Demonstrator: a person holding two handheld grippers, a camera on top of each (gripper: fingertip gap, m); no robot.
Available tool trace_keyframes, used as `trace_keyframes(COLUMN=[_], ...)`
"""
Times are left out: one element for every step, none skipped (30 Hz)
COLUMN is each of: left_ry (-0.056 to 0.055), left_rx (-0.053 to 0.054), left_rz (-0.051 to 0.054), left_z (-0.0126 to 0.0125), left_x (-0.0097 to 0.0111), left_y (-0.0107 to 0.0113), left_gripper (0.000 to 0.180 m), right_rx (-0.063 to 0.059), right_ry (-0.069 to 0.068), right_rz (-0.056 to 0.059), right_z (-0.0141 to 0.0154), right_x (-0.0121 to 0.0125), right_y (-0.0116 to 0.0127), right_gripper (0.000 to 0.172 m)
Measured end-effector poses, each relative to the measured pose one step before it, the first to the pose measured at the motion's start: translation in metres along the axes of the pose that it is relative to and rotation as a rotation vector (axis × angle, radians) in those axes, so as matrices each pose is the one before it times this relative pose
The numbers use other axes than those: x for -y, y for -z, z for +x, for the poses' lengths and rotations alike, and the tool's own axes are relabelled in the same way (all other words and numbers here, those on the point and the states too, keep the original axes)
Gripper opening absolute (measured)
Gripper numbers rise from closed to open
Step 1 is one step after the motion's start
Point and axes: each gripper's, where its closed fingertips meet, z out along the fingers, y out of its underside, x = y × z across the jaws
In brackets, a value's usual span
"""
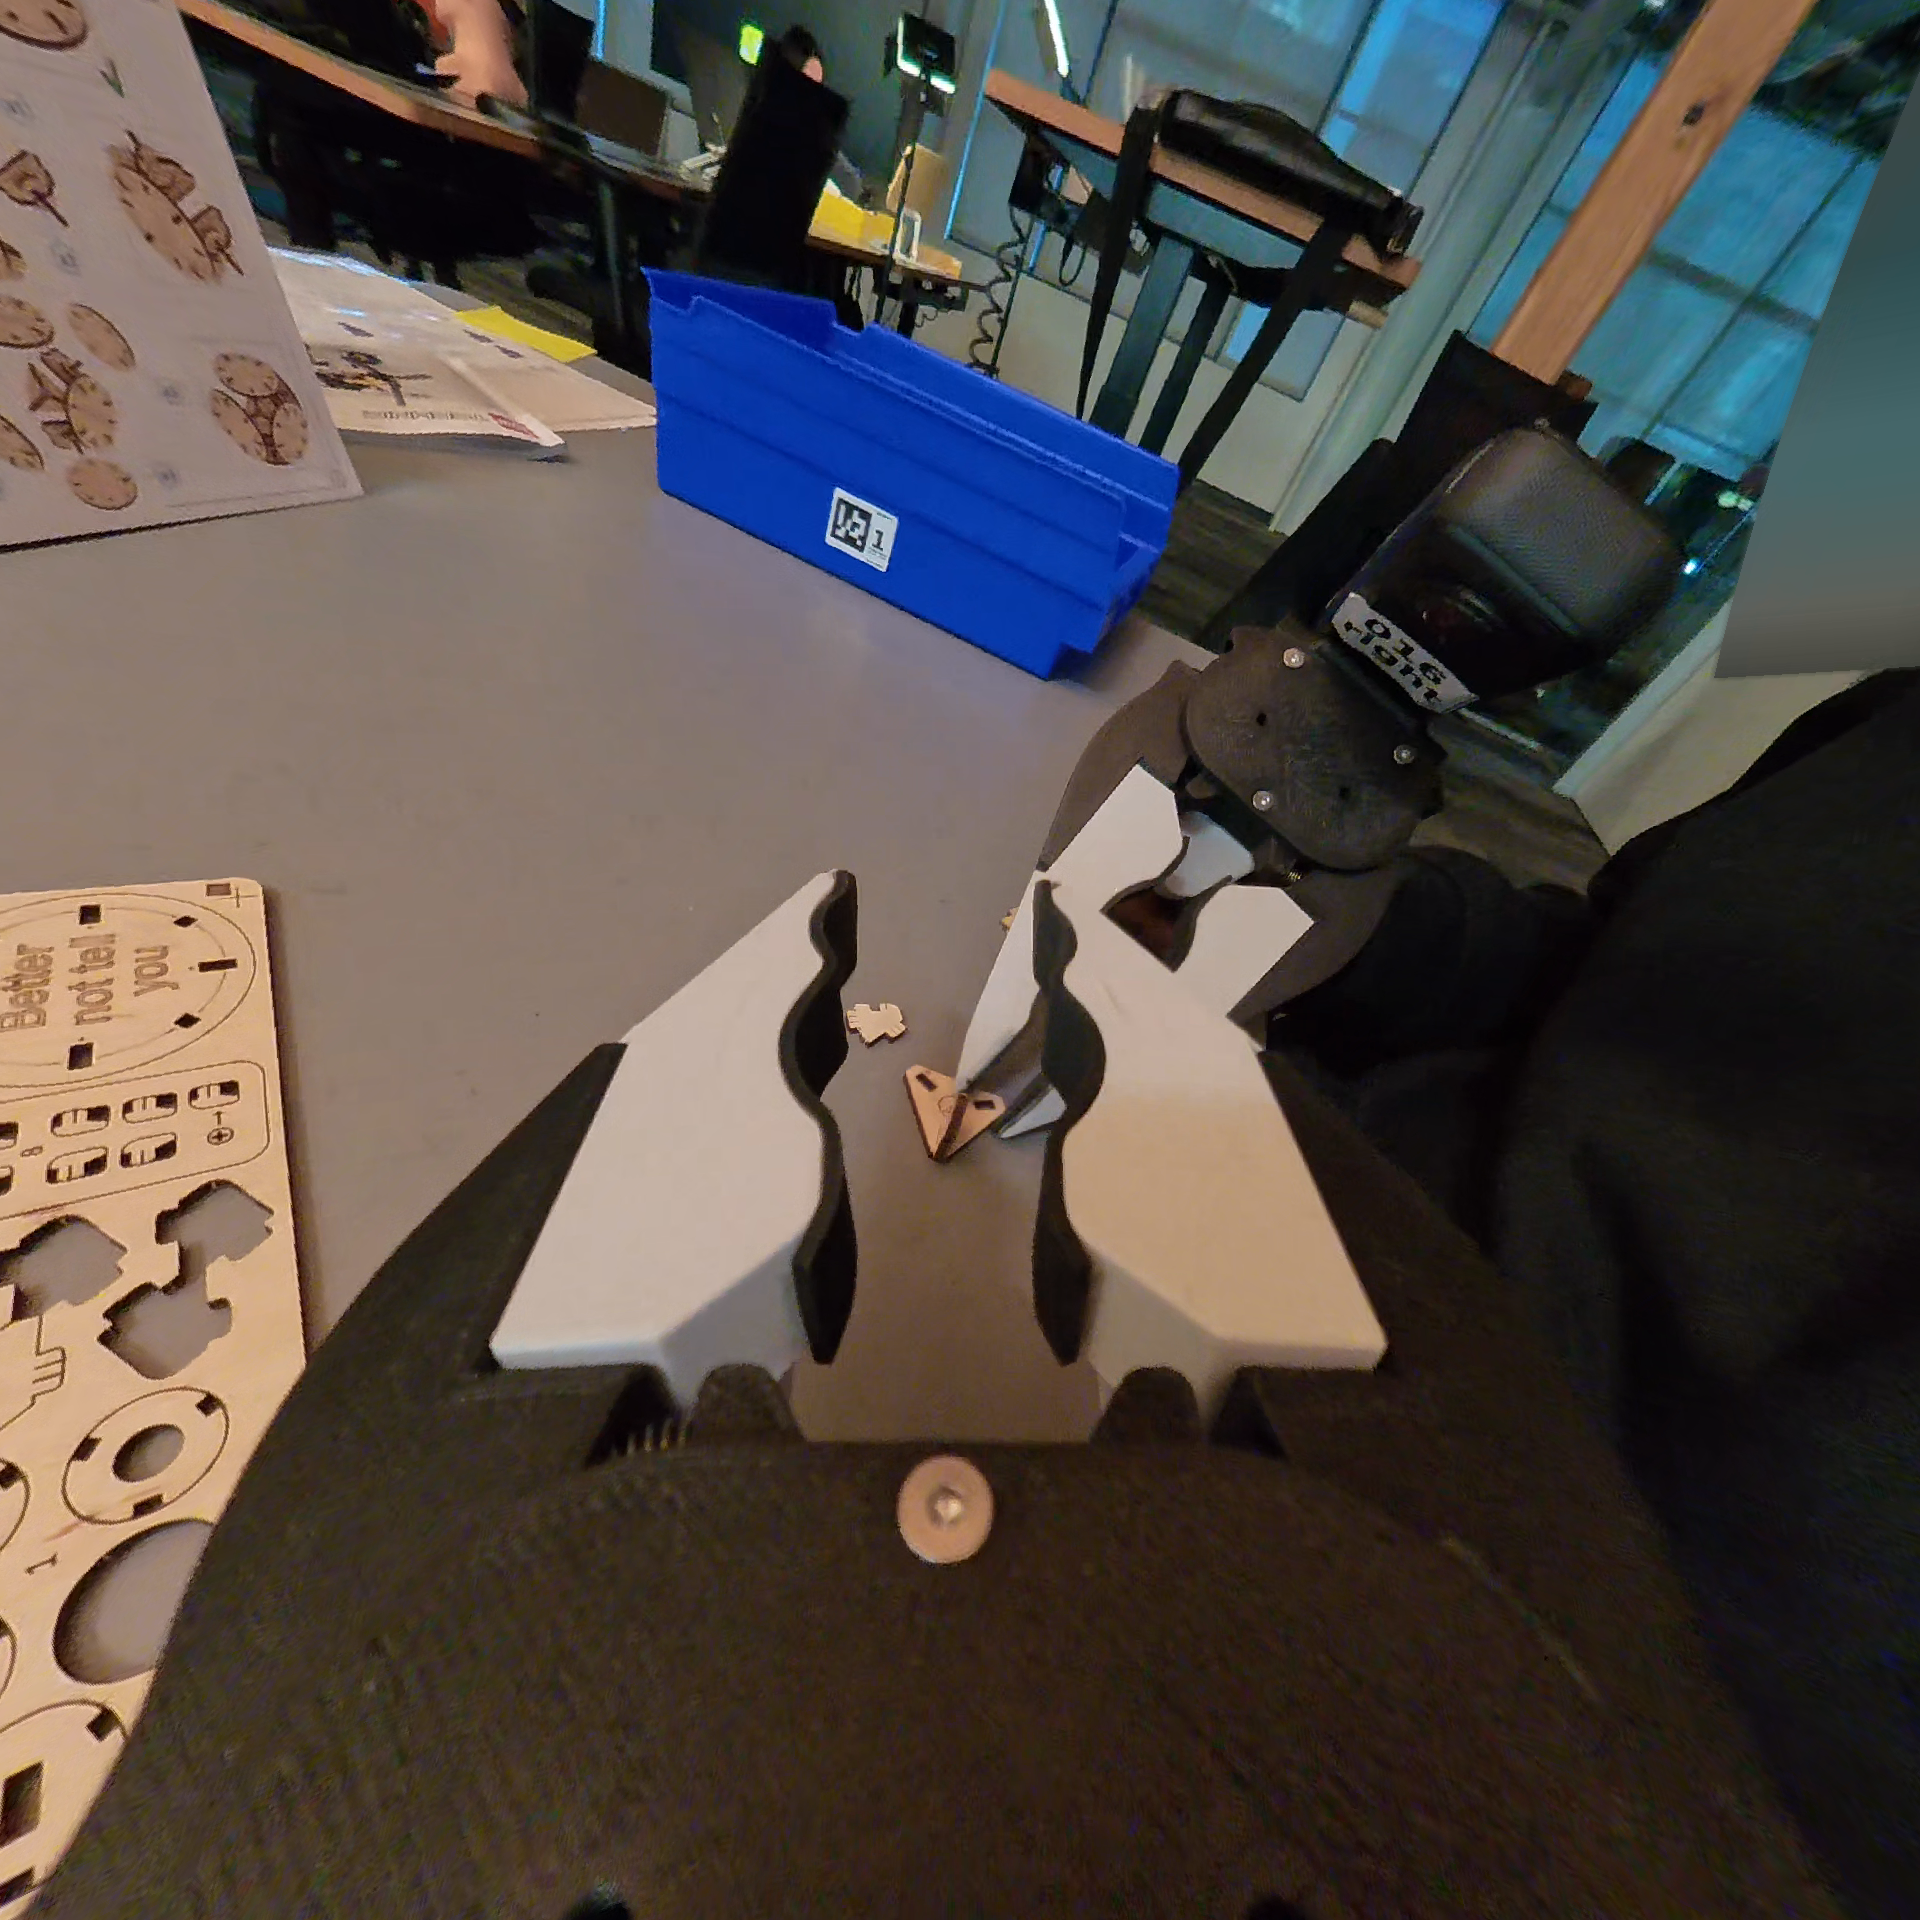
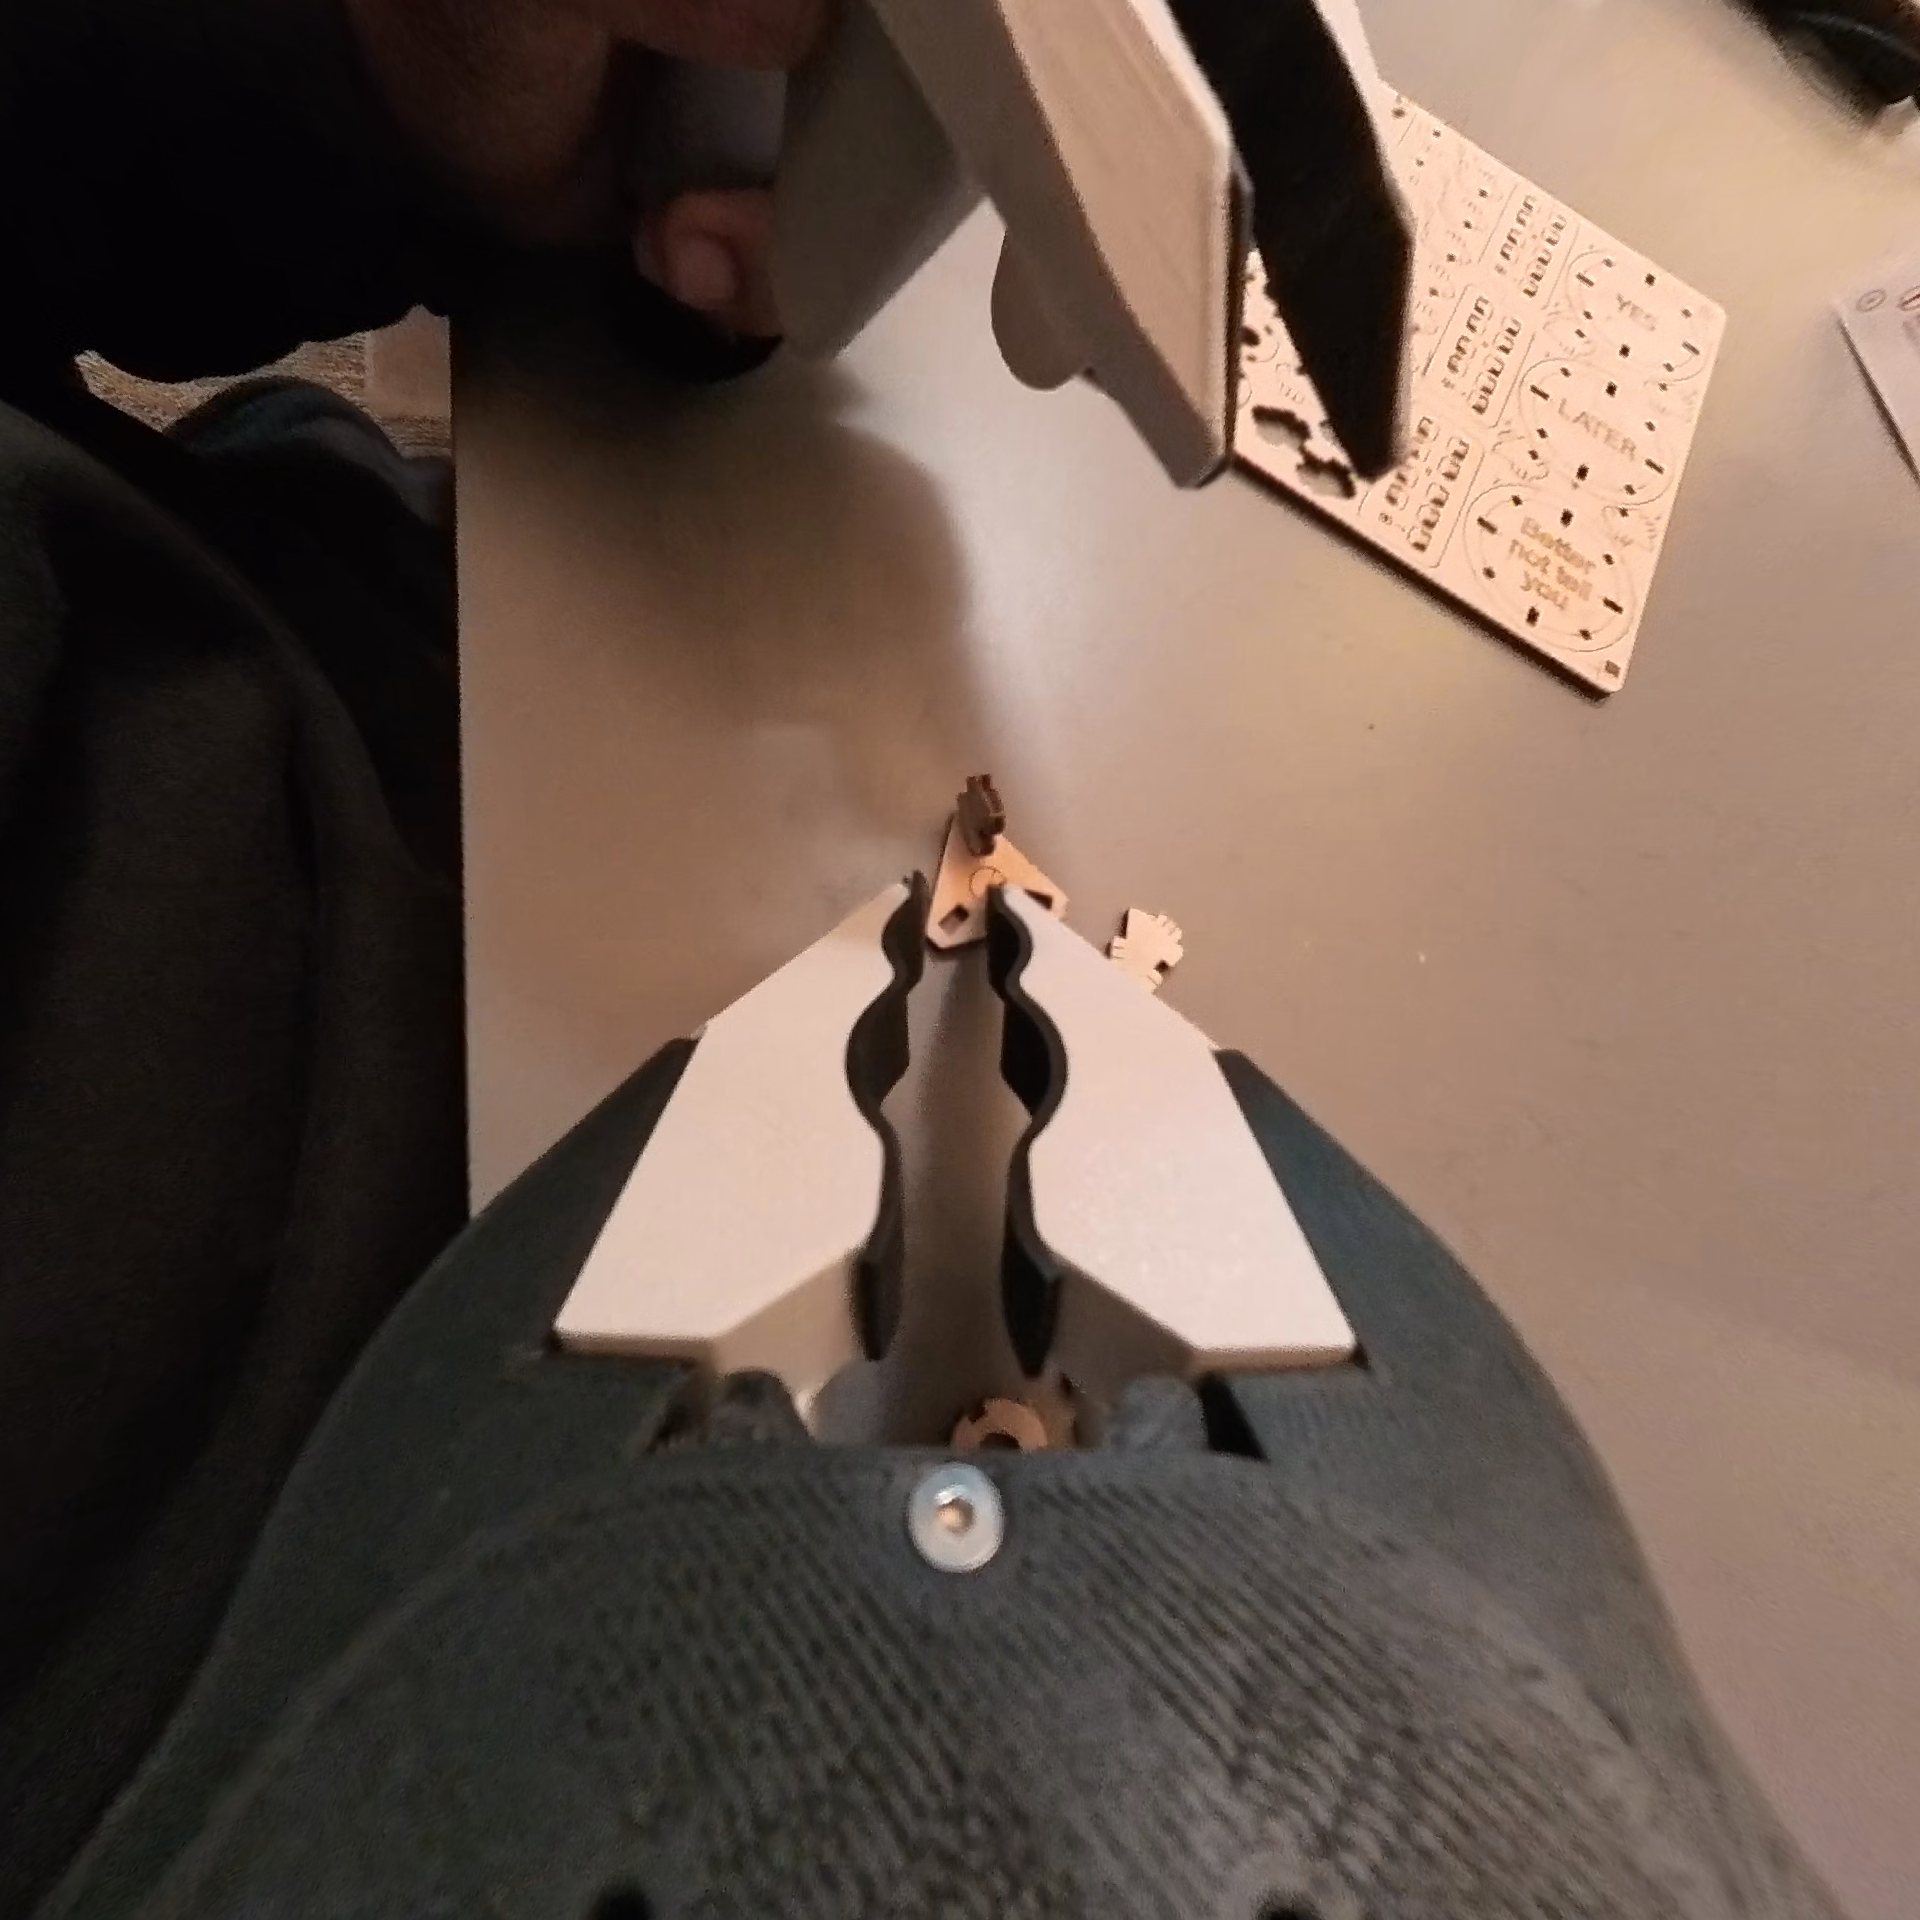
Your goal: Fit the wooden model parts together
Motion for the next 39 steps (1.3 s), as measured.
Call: trace_keyframes(left_ry=[0.0085, 0.0061, 0.0021, -0.0014, -0.0032, -0.0017, -0.0019, -0.0022, -0.0063, -0.0134, -0.0214, -0.0269, -0.0285, -0.0266, -0.0187, -0.0075, 0.0020, 0.0079, 0.0105, 0.0111, 0.0105, 0.0091, 0.0075, 0.0071, 0.0074, 0.0072, 0.0072, 0.0081, 0.0092, 0.0090, 0.0079, 0.0061, 0.0028, -0.0007, -0.0022, -0.0008, 0.0015, 0.0051, 0.0088], left_rx=[-0.0023, -0.0018, -0.0013, -0.0001, 0.0008, -0.0012, -0.0016, -0.0016, -0.0045, -0.0059, -0.0049, -0.0014, 0.0028, 0.0028, 0.0056, 0.0078, 0.0019, -0.0015, -0.0021, -0.0027, -0.0018, -0.0019, -0.0022, 0.0008, 0.0028, 0.0014, -0.0013, -0.0017, -0.0016, -0.0024, -0.0010, 0.0034, 0.0063, 0.0028, 0.0001, 0.0011, 0.0006, -0.0018, -0.0028], left_rz=[0.0030, 0.0020, 0.0016, 0.0022, 0.0040, 0.0060, 0.0023, 0.0012, 0.0002, 0.0002, 0.0023, 0.0011, -0.0007, -0.0003, 0.0004, 0.0013, 0.0022, 0.0025, 0.0023, 0.0027, 0.0042, 0.0060, 0.0057, 0.0045, 0.0042, 0.0044, 0.0050, 0.0047, 0.0039, 0.0029, 0.0017, 0.0006, -0.0026, -0.0055, -0.0061, -0.0052, -0.0031, -0.0030, -0.0023], left_z=[-0.00063, -0.00032, -0.00014, 0.00021, 0.00033, 0.00065, 0.00039, 0.00046, 0.00119, 0.00215, 0.00283, 0.00301, 0.00249, 0.00251, 0.00132, -0.00009, -0.00036, -0.00068, -0.00081, -0.00086, -0.00087, -0.00061, -0.00047, -0.00071, -0.00109, -0.00086, -0.00052, -0.00069, -0.00067, -0.00062, -0.00063, -0.00107, -0.00106, -0.00030, 0.00035, -0.00007, -0.00034, -0.00039, -0.00059], left_x=[0.00025, 0.00028, 0.00014, 0.00025, 0.00044, 0.00063, 0.00026, 0.00012, 0.00009, 0.00000, 0.00038, 0.00031, 0.00005, -0.00006, 0.00013, 0.00016, 0.00021, 0.00027, 0.00025, 0.00024, 0.00043, 0.00059, 0.00062, 0.00054, 0.00044, 0.00044, 0.00055, 0.00051, 0.00044, 0.00034, 0.00012, 0.00009, -0.00032, -0.00064, -0.00073, -0.00060, -0.00034, -0.00034, -0.00026], left_y=[0.00023, 0.00017, 0.00016, 0.00025, 0.00035, 0.00029, 0.00025, 0.00004, 0.00009, -0.00015, -0.00010, -0.00024, -0.00017, -0.00012, 0.00007, 0.00017, 0.00019, 0.00031, 0.00020, 0.00033, 0.00038, 0.00047, 0.00056, 0.00039, 0.00038, 0.00049, 0.00054, 0.00047, 0.00031, 0.00026, 0.00011, 0.00007, -0.00035, -0.00062, -0.00067, -0.00063, -0.00063, -0.00042, -0.00034], left_gripper=[0.032, 0.033, 0.033, 0.033, 0.033, 0.033, 0.033, 0.032, 0.032, 0.032, 0.030, 0.029, 0.027, 0.025, 0.023, 0.022, 0.022, 0.022, 0.023, 0.024, 0.025, 0.025, 0.026, 0.026, 0.026, 0.027, 0.027, 0.027, 0.027, 0.028, 0.028, 0.028, 0.029, 0.029, 0.029, 0.029, 0.029, 0.029, 0.029], right_rx=[0.0063, 0.0027, 0.0023, 0.0010, 0.0003, 0.0007, 0.0001, -0.0022, -0.0020, 0.0006, 0.0048, 0.0065, 0.0042, 0.0005, -0.0019, -0.0040, -0.0048, -0.0058, -0.0073, -0.0090, -0.0107, -0.0111, -0.0110, -0.0103, -0.0101, -0.0066, -0.0038, -0.0023, -0.0008, 0.0004, -0.0006, -0.0016, -0.0014, 0.0003, 0.0003, 0.0019, 0.0020, 0.0036, 0.0038], right_ry=[-0.0023, -0.0033, -0.0030, -0.0013, -0.0005, -0.0023, -0.0021, -0.0024, -0.0024, -0.0012, 0.0017, 0.0044, 0.0043, 0.0026, 0.0016, 0.0021, 0.0039, 0.0052, 0.0053, 0.0049, 0.0048, 0.0045, 0.0036, 0.0030, 0.0023, 0.0003, -0.0016, -0.0025, -0.0024, -0.0010, 0.0002, -0.0002, -0.0016, -0.0043, -0.0071, -0.0082, -0.0089, -0.0087, -0.0087], right_rz=[0.0002, 0.0004, -0.0002, 0.0002, -0.0001, -0.0001, -0.0003, -0.0005, -0.0006, -0.0001, 0.0009, 0.0014, 0.0014, 0.0006, -0.0004, -0.0005, -0.0003, -0.0002, -0.0008, -0.0011, -0.0015, -0.0017, -0.0019, -0.0019, -0.0022, -0.0016, -0.0010, -0.0011, -0.0005, 0.0000, 0.0000, -0.0004, -0.0007, -0.0006, -0.0010, -0.0009, -0.0010, -0.0006, -0.0005], right_z=[-0.00042, 0.00000, 0.00008, -0.00003, 0.00002, 0.00032, 0.00066, 0.00129, 0.00152, 0.00138, 0.00070, 0.00036, 0.00041, 0.00072, 0.00080, 0.00076, 0.00070, 0.00090, 0.00129, 0.00205, 0.00245, 0.00255, 0.00246, 0.00222, 0.00209, 0.00147, 0.00109, 0.00079, 0.00042, 0.00006, 0.00008, 0.00029, 0.00051, 0.00072, 0.00093, 0.00096, 0.00109, 0.00077, 0.00086], right_x=[0.00001, 0.00004, -0.00004, 0.00009, -0.00001, -0.00003, 0.00027, 0.00029, 0.00041, 0.00067, 0.00096, 0.00097, 0.00091, 0.00072, 0.00045, 0.00039, 0.00043, 0.00043, 0.00059, 0.00080, 0.00084, 0.00102, 0.00085, 0.00093, 0.00070, 0.00066, 0.00040, 0.00013, 0.00004, -0.00001, 0.00006, 0.00000, 0.00000, -0.00008, -0.00008, -0.00007, -0.00014, 0.00001, -0.00003], right_y=[-0.00003, -0.00005, -0.00001, 0.00000, -0.00002, -0.00015, -0.00044, -0.00073, -0.00095, -0.00125, -0.00125, -0.00127, -0.00112, -0.00096, -0.00084, -0.00066, -0.00060, -0.00074, -0.00120, -0.00148, -0.00195, -0.00206, -0.00204, -0.00195, -0.00169, -0.00130, -0.00086, -0.00054, -0.00014, -0.00007, -0.00007, -0.00007, -0.00026, -0.00027, -0.00032, -0.00029, -0.00028, -0.00034, -0.00030], right_gripper=[0.008, 0.008, 0.008, 0.008, 0.008, 0.008, 0.008, 0.008, 0.008, 0.008, 0.008, 0.008, 0.008, 0.008, 0.008, 0.008, 0.008, 0.008, 0.007, 0.006, 0.006, 0.005, 0.005, 0.004, 0.004, 0.003, 0.003, 0.003, 0.003, 0.003, 0.003, 0.003, 0.003, 0.003, 0.003, 0.003, 0.003, 0.003, 0.003])
